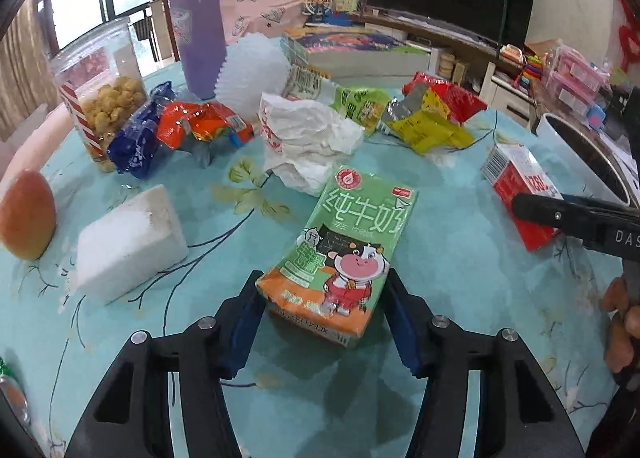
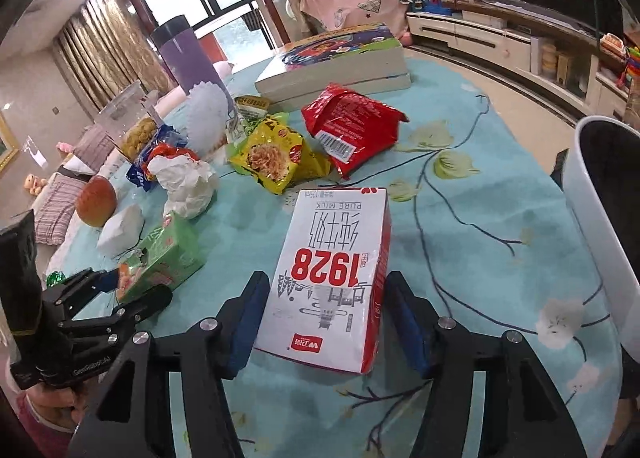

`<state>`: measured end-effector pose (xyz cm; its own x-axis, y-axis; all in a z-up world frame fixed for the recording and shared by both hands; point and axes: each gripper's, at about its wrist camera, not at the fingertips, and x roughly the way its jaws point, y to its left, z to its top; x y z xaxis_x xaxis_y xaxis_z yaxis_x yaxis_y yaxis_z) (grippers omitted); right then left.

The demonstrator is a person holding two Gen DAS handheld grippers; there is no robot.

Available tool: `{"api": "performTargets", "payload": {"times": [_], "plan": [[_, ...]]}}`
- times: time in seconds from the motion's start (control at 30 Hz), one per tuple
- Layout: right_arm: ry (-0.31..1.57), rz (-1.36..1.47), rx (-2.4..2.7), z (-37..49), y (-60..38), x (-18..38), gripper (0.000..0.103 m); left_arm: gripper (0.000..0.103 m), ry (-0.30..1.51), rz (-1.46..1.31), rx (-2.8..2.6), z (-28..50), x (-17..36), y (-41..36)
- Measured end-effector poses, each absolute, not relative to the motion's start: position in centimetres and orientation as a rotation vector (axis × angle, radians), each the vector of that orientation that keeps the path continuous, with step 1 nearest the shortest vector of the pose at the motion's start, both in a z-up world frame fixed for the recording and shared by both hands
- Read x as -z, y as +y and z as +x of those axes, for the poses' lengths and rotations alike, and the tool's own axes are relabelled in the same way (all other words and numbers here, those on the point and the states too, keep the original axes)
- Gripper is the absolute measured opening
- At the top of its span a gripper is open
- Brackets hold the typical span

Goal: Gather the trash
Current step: 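Grasp the white-red milk carton with the right gripper while the left grasps the green carton, then carry both cartons over the bin and open both grippers to drop them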

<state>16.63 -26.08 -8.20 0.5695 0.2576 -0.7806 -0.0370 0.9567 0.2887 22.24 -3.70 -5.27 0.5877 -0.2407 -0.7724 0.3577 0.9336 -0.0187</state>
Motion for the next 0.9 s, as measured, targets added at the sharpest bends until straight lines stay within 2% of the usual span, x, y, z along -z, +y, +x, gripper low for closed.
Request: {"api": "performTargets", "payload": {"times": [0.4, 0.9], "plan": [[0.871, 0.290, -0.169, 12.8, -29.8, 5.4, 0.059, 0.056, 0.820, 0.084, 0.442, 17.5, 2.9, -8.6], [0.808, 0.347, -0.080, 9.1, -35.8, 3.4, 0.059, 0.056, 0.818, 0.119, 0.557, 17.1, 2.0, -15.3]]}}
